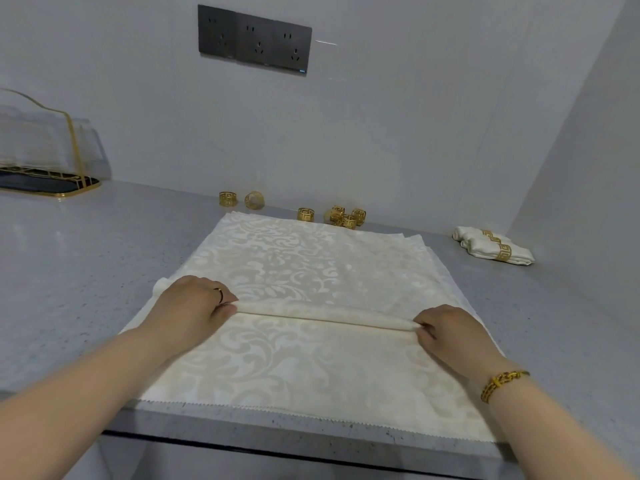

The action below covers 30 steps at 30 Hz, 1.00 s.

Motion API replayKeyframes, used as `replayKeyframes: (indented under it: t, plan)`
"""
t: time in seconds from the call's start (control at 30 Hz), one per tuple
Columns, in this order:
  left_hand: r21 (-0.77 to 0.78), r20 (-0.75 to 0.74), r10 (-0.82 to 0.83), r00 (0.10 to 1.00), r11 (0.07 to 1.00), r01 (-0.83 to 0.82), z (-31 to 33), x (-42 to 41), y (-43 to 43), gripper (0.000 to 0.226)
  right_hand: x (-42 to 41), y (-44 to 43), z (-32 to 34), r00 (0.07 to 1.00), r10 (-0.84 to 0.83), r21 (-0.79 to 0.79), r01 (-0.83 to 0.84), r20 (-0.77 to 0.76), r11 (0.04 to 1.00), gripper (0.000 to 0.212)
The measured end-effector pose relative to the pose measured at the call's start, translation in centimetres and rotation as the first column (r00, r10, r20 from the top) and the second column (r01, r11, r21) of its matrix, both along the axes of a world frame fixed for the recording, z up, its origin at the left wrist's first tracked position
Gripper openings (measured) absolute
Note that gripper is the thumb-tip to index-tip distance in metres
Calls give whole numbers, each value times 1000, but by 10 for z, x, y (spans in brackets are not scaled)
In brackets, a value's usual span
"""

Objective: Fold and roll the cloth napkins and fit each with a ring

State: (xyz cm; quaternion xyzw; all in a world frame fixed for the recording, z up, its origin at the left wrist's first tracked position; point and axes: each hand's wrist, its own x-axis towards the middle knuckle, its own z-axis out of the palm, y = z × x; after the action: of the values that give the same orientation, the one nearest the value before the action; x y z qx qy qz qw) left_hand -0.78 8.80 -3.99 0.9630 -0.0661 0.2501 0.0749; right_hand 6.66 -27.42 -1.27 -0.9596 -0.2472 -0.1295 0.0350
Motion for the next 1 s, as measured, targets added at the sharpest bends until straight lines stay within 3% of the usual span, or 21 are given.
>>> replayKeyframes:
  t: [0.07, 0.17, 0.3, 0.43, 0.47, 0.57, 0.73, 0.87, 0.93, 1.0]
  plan:
    - [73, 45, -48, 998, 996, 44, 4, -9, -1, 13, -8, -2, 2, 999, 18, 10, -18, 40, 1000, 19]
    - [153, 40, -44, 998, 987, 38, 14, -31, -8, 33, -23, -13, 2, 977, 113, 11, -117, 178, 993, 8]
    - [102, -5, -44, 999, 994, 44, 9, -53, -10, 40, -44, -25, -6, 979, 160, -12, -160, 127, 987, 10]
    - [-78, -46, -46, 998, 996, 43, 8, -54, -11, 77, -48, -24, -5, 989, 100, 58, -106, 109, 993, 17]
    - [-92, -52, -36, 998, 995, 31, 7, -51, -11, 76, -47, -19, -1, 992, 66, 93, -77, 111, 993, 22]
    - [-195, -125, 21, 992, 980, -45, 9, -41, -13, 34, -39, -15, -5, 1000, 10, 170, -11, 5, 985, 35]
    - [-300, -121, 70, 990, 948, -104, 5, -29, -16, 27, -25, -7, -13, 991, -113, 223, 125, -65, 967, 34]
    - [-202, -6, 37, 999, 979, -37, 2, -22, -14, 6, -22, -6, -16, 993, -48, 157, 32, 104, 987, 21]
    - [-146, -36, -5, 999, 989, -1, 1, -21, -12, 13, -24, -8, -17, 986, -15, 124, -6, 167, 992, 19]
    - [-184, -75, -69, 995, 982, 54, 2, -24, -10, 25, -28, -8, -10, 996, -45, 91, 38, 81, 995, 19]
